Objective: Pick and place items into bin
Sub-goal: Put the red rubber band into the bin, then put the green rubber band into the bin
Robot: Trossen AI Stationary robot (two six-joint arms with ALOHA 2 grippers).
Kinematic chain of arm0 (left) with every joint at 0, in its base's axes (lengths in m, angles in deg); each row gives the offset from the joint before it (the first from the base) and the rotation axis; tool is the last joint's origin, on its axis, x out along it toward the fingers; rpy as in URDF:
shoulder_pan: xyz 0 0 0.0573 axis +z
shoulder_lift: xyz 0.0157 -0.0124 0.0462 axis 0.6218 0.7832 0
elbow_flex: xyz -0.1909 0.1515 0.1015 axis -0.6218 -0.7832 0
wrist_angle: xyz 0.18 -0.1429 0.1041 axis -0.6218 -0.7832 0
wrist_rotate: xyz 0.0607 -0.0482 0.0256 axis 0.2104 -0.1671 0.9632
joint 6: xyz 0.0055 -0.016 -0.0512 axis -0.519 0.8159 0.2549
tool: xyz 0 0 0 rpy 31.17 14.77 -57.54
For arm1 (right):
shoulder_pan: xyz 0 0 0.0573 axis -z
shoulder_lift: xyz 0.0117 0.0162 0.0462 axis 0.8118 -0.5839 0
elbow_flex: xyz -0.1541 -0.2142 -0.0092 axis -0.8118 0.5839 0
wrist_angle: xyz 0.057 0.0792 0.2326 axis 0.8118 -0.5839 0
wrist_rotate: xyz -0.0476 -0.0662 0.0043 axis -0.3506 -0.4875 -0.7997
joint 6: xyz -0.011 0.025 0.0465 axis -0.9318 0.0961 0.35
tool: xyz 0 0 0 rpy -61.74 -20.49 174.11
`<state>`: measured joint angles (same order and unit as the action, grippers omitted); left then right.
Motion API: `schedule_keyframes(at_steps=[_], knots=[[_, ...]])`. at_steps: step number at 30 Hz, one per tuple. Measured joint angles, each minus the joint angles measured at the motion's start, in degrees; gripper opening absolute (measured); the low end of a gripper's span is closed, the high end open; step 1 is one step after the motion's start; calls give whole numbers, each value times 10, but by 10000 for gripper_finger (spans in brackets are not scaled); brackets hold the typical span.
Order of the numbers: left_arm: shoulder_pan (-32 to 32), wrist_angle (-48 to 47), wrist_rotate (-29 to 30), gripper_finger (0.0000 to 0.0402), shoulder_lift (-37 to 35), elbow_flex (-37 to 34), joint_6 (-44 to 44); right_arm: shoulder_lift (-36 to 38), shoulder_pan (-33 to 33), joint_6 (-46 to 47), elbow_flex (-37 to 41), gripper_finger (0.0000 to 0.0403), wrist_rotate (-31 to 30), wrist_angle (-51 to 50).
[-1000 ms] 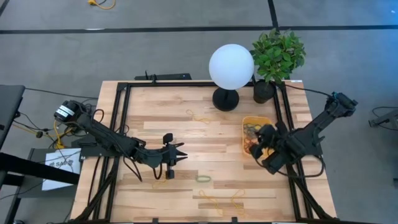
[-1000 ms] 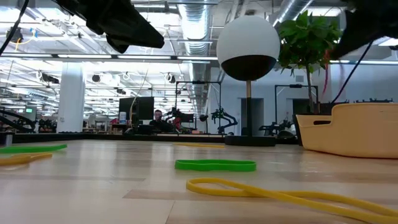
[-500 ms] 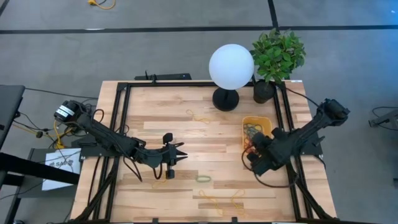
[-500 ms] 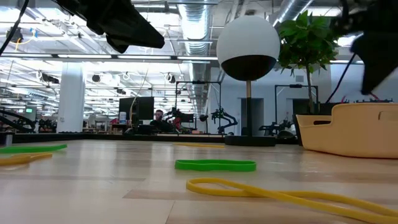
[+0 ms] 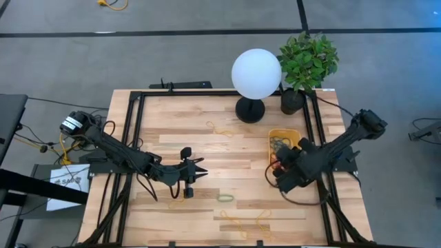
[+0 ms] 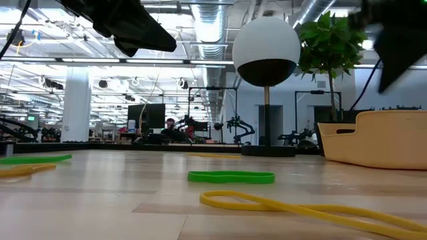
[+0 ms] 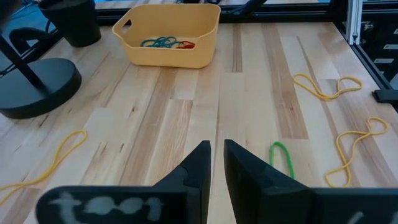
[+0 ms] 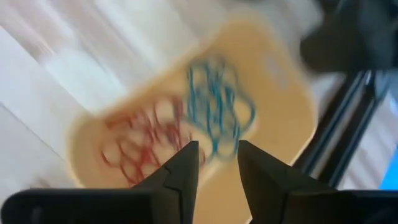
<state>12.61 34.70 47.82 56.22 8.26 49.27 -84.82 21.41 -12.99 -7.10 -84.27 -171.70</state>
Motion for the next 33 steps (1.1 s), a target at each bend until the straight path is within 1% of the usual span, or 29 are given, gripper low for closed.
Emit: schedule_keyframes(at_steps=[2,5,7,10,11,13,14,15,16,17,19,22,24,26,28,31,33], knots=[[0,0,1,36,0,0,-5,19,-1,-26,-39,108,-34,-20],[0,3,13,36,0,0,-14,52,-7,-106,-123,107,-85,-56],[0,6,18,36,0,0,-23,76,-15,-152,-188,108,-145,-79],[0,20,20,36,0,0,-39,124,-27,-232,-269,107,-255,-62],[0,23,21,36,0,0,-43,141,-33,-257,-285,107,-293,-46],[0,24,21,36,0,0,-48,180,-43,-270,-282,107,-356,-1],[0,24,20,36,0,0,-47,197,-46,-259,-270,107,-364,22],[0,24,20,36,0,0,-42,212,-49,-249,-250,107,-358,54],[0,24,19,36,0,0,-35,224,-52,-248,-221,107,-339,88],[0,22,19,36,0,0,-31,231,-55,-260,-188,108,-317,129],[0,19,9,36,0,0,-28,232,-64,-309,-110,108,-266,248],[0,18,4,36,0,0,-28,210,-72,-443,-5,108,-181,486],[0,19,4,36,0,0,-21,181,-68,-552,34,108,-116,641],[0,23,4,36,0,0,-18,154,-63,-628,42,108,-64,720],[0,25,-3,36,0,0,-13,144,-59,-660,20,108,-40,763],[0,25,-6,36,0,0,-3,144,-64,-692,-31,108,-13,770],[0,25,-6,36,0,0,1,143,-73,-728,-48,108,9,765]])
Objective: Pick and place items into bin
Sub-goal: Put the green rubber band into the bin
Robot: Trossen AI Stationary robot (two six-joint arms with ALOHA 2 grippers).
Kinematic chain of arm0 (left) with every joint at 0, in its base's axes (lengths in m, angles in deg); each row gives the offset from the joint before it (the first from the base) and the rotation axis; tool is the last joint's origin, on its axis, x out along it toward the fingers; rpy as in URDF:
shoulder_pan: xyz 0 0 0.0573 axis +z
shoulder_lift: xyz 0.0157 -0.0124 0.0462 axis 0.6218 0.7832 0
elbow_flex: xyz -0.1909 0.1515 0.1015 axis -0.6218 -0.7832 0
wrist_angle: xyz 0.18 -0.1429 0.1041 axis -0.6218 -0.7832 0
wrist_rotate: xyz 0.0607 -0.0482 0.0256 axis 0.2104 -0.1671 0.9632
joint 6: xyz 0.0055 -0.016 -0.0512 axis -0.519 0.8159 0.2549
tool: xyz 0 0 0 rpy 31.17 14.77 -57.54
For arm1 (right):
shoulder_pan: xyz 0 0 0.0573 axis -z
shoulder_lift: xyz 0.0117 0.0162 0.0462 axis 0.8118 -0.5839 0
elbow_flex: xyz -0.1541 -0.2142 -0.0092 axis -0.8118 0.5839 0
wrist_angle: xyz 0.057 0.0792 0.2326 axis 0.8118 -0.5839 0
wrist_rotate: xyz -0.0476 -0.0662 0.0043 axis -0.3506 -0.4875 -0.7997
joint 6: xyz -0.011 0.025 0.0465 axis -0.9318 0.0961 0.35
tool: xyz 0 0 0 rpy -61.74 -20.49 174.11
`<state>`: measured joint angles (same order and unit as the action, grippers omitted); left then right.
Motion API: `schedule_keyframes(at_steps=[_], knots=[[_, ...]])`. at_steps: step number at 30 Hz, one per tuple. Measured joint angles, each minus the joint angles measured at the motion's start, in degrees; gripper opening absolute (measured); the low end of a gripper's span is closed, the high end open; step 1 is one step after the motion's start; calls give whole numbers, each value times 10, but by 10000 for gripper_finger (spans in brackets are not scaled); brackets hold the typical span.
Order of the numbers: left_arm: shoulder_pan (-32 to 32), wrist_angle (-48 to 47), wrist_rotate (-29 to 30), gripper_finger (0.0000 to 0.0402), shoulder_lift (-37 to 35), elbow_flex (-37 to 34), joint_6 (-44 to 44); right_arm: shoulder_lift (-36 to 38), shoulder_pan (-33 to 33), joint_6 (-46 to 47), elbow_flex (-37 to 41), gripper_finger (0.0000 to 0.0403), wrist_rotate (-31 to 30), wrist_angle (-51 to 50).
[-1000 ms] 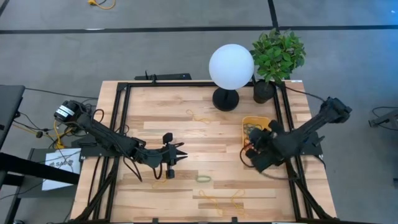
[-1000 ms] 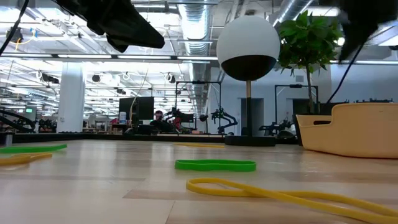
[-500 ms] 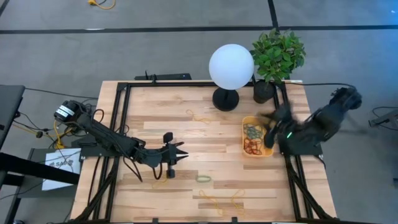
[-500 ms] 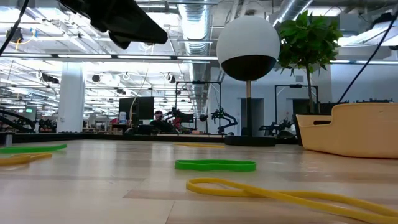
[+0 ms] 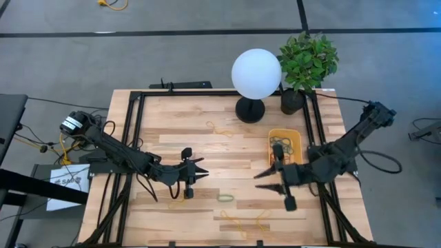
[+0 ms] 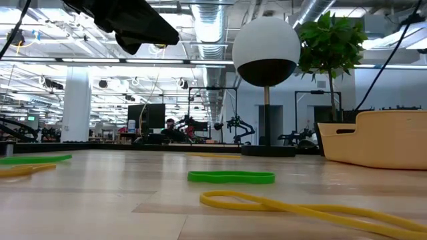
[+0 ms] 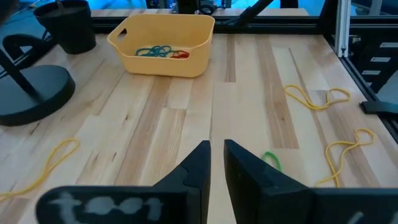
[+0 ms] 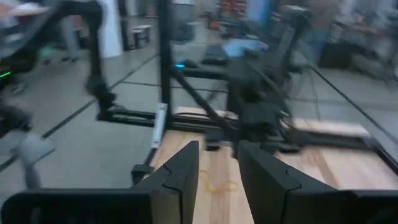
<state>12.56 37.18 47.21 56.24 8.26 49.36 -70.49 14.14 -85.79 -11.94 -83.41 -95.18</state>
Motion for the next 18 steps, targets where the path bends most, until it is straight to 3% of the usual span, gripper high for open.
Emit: schedule_keyframes(at_steps=[3,7,13,16,18], knots=[[-1,-7,0,36,0,0,2,-4,-14,-18,2,107,6,3],[-19,-43,0,36,-6,0,33,-33,-22,47,38,107,6,-2],[-70,-175,0,36,-17,0,146,-108,-33,92,68,107,-28,46],[-88,-270,2,36,-17,0,252,-131,-31,107,46,107,-91,47],[-93,-326,4,36,-17,0,325,-131,-28,109,23,107,-100,50]])
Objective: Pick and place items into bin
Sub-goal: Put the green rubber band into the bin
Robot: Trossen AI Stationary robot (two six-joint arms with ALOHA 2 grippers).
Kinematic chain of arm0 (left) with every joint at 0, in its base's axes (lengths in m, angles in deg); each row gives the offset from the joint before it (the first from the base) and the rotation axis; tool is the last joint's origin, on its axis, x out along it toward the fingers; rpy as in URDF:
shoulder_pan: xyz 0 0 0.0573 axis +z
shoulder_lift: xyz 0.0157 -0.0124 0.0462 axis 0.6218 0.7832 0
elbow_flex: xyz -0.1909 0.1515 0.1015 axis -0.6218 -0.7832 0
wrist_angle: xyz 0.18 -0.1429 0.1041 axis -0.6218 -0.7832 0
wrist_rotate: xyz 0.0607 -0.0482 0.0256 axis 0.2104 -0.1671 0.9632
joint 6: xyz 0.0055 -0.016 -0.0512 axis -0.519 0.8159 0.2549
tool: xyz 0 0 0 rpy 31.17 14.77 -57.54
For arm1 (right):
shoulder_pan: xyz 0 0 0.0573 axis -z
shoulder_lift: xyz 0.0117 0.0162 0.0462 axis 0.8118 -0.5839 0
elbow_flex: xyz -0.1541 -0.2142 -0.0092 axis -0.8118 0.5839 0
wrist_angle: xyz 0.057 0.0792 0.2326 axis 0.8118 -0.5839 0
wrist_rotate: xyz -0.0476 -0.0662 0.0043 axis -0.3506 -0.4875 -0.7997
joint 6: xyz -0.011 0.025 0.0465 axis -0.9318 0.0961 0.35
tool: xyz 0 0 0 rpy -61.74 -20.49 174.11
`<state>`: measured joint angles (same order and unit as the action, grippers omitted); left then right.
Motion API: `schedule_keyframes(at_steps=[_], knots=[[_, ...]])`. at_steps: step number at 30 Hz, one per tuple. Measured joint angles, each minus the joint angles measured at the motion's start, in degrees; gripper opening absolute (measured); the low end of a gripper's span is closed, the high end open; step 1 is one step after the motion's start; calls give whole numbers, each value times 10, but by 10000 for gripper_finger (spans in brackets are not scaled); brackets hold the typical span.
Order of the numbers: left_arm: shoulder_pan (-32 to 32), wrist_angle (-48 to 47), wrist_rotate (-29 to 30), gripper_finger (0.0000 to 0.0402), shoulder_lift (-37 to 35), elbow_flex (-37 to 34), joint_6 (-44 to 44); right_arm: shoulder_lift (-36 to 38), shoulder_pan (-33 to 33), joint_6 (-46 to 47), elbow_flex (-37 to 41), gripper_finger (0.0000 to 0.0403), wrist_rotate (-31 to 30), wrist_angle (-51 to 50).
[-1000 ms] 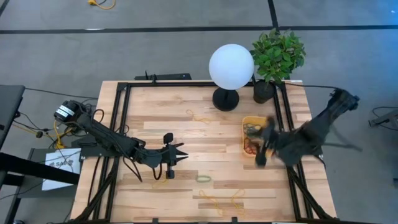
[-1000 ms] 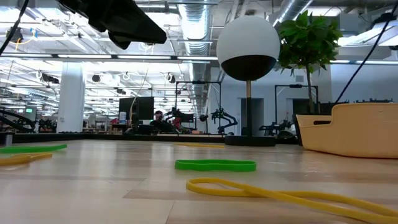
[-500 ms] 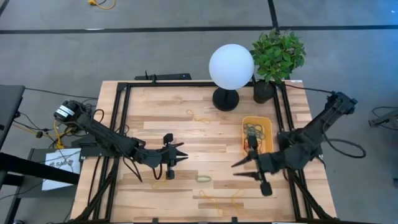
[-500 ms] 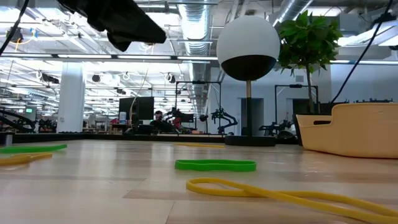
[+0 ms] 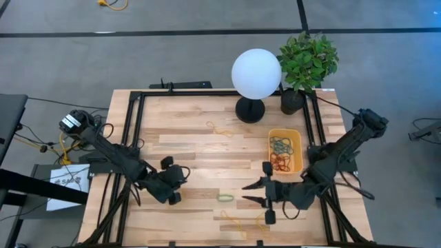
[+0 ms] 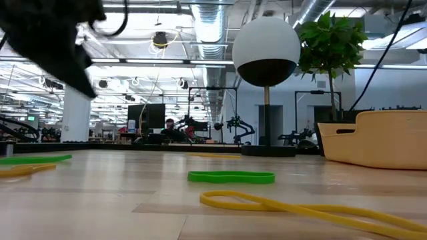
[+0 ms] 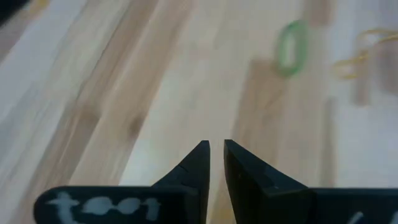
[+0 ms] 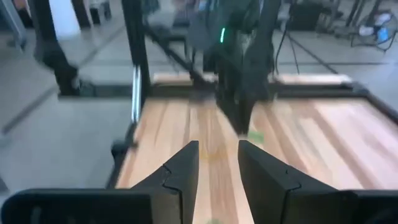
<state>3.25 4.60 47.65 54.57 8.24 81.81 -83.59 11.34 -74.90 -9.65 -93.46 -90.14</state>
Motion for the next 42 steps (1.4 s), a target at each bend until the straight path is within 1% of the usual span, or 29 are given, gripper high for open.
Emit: schedule_keyframes(at_steps=[2,5,7,9,11,14,19,23,28,34,42], knots=[[-5,-50,0,36,2,0,67,0,-2,-17,-16,107,0,1],[-9,-106,-1,36,9,0,141,-2,-11,-44,-21,107,1,-1],[-10,-146,-4,36,10,0,188,-2,-12,-47,-21,107,2,2],[-10,-164,-4,36,17,0,228,-2,-11,-41,-22,107,1,8],[-11,-182,-3,36,23,-2,257,-2,-7,-40,-22,107,1,19],[-11,-179,-2,36,44,-15,283,-2,-7,-40,-23,107,2,22],[-8,-189,0,36,90,-32,328,-2,-4,-40,-23,107,2,18],[-7,-185,39,36,122,-32,337,-2,-4,-39,-23,107,2,18],[3,-170,30,36,153,-30,335,-2,-4,-39,-23,107,2,17],[5,-165,40,36,146,-32,349,-2,-4,-39,-23,107,2,14],[9,-135,19,36,141,-31,339,-2,-4,-39,-22,107,2,10]])
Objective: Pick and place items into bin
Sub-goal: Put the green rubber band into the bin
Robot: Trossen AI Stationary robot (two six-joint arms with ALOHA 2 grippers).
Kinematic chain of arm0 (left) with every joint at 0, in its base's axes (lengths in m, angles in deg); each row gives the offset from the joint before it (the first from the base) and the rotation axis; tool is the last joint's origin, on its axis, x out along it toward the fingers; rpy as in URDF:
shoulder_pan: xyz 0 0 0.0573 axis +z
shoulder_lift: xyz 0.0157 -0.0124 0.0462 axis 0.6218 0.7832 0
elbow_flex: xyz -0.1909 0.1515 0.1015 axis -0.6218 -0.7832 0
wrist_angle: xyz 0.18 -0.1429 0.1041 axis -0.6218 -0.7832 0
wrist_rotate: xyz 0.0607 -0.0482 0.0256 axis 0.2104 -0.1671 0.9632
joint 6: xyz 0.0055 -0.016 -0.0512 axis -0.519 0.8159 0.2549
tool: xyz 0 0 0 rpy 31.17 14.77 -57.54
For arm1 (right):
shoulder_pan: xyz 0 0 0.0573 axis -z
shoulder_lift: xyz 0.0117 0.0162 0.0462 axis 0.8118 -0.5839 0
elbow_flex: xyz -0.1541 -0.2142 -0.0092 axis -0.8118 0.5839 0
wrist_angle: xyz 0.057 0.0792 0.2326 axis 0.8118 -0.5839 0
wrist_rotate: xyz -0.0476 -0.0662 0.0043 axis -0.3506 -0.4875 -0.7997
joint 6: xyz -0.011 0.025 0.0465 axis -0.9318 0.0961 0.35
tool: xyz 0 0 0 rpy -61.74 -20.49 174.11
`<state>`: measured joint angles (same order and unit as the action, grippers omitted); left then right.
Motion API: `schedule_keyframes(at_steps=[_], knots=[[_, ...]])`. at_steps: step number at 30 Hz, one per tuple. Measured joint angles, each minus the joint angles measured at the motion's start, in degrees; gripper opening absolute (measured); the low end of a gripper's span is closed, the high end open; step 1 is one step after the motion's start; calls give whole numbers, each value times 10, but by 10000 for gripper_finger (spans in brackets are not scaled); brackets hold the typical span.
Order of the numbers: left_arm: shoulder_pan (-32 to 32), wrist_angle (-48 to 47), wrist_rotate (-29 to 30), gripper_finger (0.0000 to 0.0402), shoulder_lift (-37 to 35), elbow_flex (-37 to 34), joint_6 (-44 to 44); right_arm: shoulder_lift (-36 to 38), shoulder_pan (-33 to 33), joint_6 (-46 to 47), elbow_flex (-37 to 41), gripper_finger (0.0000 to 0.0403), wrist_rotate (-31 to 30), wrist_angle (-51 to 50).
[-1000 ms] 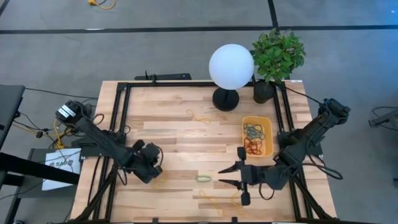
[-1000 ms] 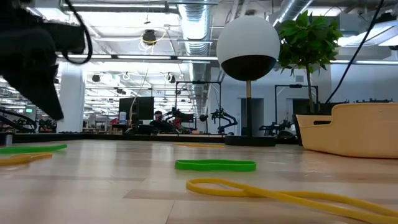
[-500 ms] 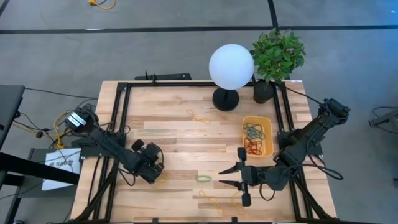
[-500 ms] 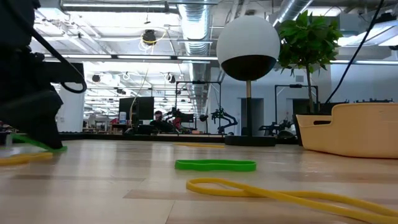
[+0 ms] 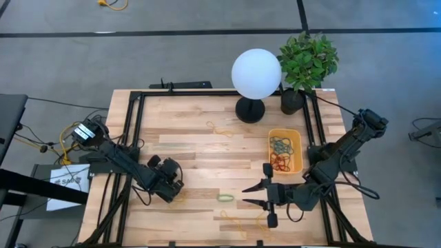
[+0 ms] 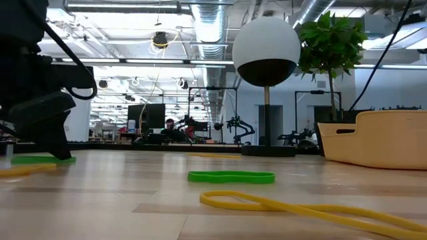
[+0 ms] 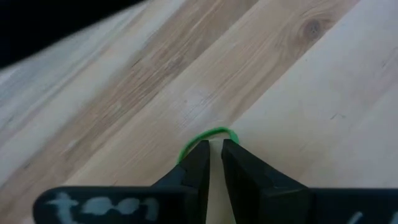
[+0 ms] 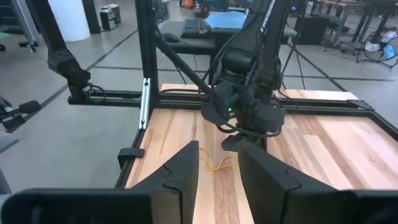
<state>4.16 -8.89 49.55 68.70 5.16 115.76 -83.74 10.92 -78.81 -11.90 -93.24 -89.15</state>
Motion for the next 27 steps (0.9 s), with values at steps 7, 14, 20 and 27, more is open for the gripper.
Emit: schedule_keyframes(at_steps=[7,14,20,27], knots=[[0,33,-1,36,0,1,-8,0,0,0,0,107,0,0],[0,47,-2,36,0,1,-8,0,0,0,0,107,0,0],[-1,66,-3,36,0,1,-11,0,0,0,0,107,0,0],[-2,135,-15,36,0,3,-61,0,0,0,0,107,0,0]])
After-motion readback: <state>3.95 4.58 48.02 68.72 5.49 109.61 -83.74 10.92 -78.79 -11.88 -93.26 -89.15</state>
